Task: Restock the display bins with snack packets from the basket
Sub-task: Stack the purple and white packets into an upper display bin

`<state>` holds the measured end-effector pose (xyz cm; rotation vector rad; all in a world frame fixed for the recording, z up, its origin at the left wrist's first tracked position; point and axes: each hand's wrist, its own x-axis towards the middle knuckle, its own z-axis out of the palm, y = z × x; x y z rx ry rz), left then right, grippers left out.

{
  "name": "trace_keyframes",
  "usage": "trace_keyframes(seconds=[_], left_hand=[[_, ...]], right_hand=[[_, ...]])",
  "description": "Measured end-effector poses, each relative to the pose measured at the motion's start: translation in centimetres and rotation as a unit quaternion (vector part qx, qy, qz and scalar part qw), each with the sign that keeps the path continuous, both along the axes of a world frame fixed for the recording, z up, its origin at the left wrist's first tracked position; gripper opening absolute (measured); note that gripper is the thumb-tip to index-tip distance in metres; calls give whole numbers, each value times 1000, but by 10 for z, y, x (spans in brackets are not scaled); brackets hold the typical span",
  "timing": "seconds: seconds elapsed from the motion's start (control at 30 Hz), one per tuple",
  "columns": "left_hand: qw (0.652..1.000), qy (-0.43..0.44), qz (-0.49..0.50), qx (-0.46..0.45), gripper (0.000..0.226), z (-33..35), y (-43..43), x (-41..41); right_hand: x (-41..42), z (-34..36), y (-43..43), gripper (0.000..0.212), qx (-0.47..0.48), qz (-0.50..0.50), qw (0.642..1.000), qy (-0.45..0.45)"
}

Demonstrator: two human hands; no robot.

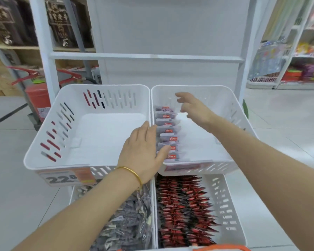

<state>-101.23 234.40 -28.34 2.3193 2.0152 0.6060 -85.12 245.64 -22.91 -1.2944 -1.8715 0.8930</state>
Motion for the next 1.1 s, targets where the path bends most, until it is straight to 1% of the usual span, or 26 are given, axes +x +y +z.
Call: trace_keyframes(seconds=[0.07,0.13,0.2,0.27,0.3,0.33,0.4,0.43,0.53,0.6,0.67,0.73,0.83,0.93,1.03,1.1], left_hand=[[999,15,-8,40,82,9,-17,2],[995,6,-44,84,71,15,-46,6],[992,5,-83,93,60,10,-83,11],[992,7,-117,44,60,-7,-125,16],[992,3,-129,1,60,-16,-148,20],[990,-3,-136,-46,58,-26,-169,22],[981,-3,-148,-125,50,-45,-208,25],[976,3,-151,-156,49,-53,-225,26],[965,21,-150,-215,47,-74,-263,27],[959,29,-146,-242,44,-84,-279,27],[953,40,-139,-267,44,-92,-288,28],[949,52,-138,-279,44,-97,-292,30],[947,59,-146,-280,42,-101,-292,37],[944,60,-158,-285,40,-105,-289,44],[939,64,-169,-293,41,-110,-286,49],[936,65,-174,-299,43,-114,-283,52]], right_hand=[[15,8,-40,52,51,-14,998,36],[32,11,-95,53,88,-24,994,60],[49,1,-154,52,82,-12,994,70],[62,-24,-205,46,4,11,997,71],[68,-43,-225,42,-47,17,997,59],[74,-65,-241,38,-90,16,996,21],[85,-113,-273,35,-132,6,986,-100],[91,-137,-289,35,-146,-10,979,-139],[107,-199,-341,34,-214,-75,959,-170],[111,-228,-363,35,-234,-102,942,-218],[109,-251,-373,36,-226,-106,936,-248],[105,-273,-374,38,-208,-117,936,-259],[102,-302,-362,43,-180,-124,939,-264],[97,-321,-338,42,-160,-103,938,-290],[85,-331,-314,40,-172,-107,929,-310],[76,-341,-302,41,-213,-125,918,-309]])
